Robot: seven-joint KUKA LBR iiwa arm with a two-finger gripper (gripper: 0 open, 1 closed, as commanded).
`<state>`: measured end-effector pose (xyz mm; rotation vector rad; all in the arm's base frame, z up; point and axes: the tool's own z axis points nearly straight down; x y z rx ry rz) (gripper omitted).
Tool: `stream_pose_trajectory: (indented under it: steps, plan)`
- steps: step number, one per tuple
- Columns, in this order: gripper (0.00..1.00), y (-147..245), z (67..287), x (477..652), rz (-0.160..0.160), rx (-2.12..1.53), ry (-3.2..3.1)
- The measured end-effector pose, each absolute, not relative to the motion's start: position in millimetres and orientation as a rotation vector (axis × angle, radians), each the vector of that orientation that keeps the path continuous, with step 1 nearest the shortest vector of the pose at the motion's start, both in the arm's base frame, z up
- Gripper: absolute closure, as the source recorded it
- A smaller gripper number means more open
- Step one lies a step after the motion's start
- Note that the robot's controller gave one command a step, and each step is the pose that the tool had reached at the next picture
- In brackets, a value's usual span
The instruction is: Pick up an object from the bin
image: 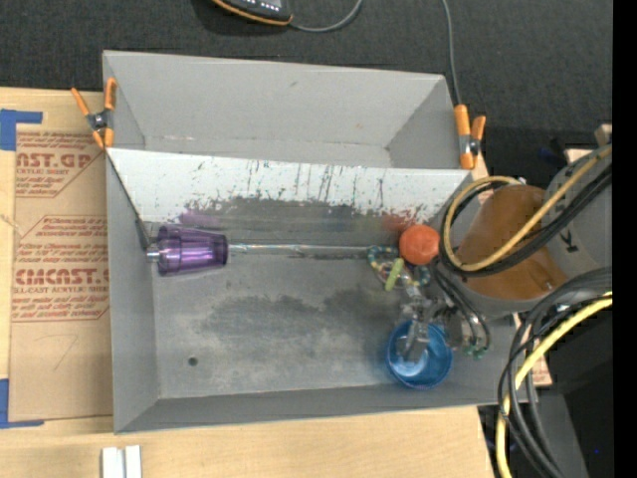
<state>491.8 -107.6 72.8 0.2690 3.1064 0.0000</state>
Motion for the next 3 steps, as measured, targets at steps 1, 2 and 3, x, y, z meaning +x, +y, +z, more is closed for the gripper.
stream_pose_trajectory:
  steps: [1, 2, 3]
  plan:
    - [1.0, -108, 73, 491.8, 0.0, 0.269, 3.106]
    - [1.0, -107, 81, 490.0, 0.002, 0.269, 3.113]
    - [1.0, -107, 106, 488.0, 0.003, 0.269, 3.121]
